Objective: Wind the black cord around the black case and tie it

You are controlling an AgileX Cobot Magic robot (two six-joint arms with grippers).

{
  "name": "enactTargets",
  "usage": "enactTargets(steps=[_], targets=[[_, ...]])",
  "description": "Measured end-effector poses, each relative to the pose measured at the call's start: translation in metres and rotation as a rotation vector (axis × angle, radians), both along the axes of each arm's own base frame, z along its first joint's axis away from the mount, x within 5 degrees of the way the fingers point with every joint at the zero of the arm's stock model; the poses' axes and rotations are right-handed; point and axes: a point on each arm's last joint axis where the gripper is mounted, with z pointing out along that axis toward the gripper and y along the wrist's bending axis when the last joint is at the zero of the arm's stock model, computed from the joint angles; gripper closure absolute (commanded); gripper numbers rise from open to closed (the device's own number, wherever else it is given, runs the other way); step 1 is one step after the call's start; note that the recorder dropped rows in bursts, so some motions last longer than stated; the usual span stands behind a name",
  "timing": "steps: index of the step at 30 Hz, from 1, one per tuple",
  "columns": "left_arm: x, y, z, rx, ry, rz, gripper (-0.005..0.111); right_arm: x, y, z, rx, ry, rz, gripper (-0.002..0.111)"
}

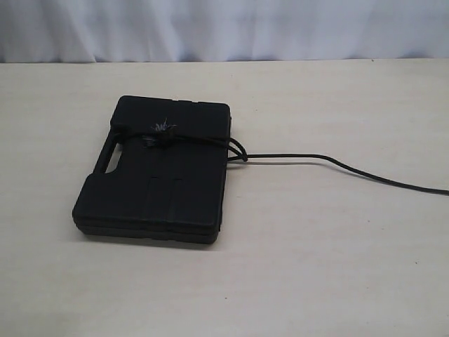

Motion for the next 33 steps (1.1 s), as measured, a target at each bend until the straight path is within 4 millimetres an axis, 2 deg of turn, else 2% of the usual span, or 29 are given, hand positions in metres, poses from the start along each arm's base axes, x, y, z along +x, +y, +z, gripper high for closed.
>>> enactTargets(steps=[3, 8, 10, 14, 16, 23, 33], targets=[[0.0000, 0.0001, 0.0000, -0.167, 0.014, 0.038, 0.107, 0.0000, 0.0000, 0.0000, 0.000, 0.000, 0.000, 0.104], [0.0000, 0.0005, -0.0003, -0.318, 0.028, 0.076, 0.107, 0.0000, 0.0000, 0.0000, 0.000, 0.000, 0.000, 0.104], [0.0000, 0.0016, -0.0004, -0.303, 0.027, 0.084, 0.107, 0.0000, 0.0000, 0.0000, 0.000, 0.000, 0.000, 0.104], [0.0001, 0.0048, -0.0008, -0.105, 0.015, 0.078, 0.107, 0.0000, 0.0000, 0.0000, 0.000, 0.000, 0.000, 0.104], [0.0001, 0.0048, -0.0008, -0.075, 0.013, 0.070, 0.107, 0.0000, 0.0000, 0.0000, 0.000, 0.000, 0.000, 0.104], [-0.0001, 0.0001, -0.0004, -0.220, 0.022, 0.050, 0.107, 0.0000, 0.0000, 0.0000, 0.000, 0.000, 0.000, 0.104], [-0.0001, -0.0007, -0.0002, -0.250, 0.023, 0.047, 0.107, 0.0000, 0.0000, 0.0000, 0.000, 0.000, 0.000, 0.104]])
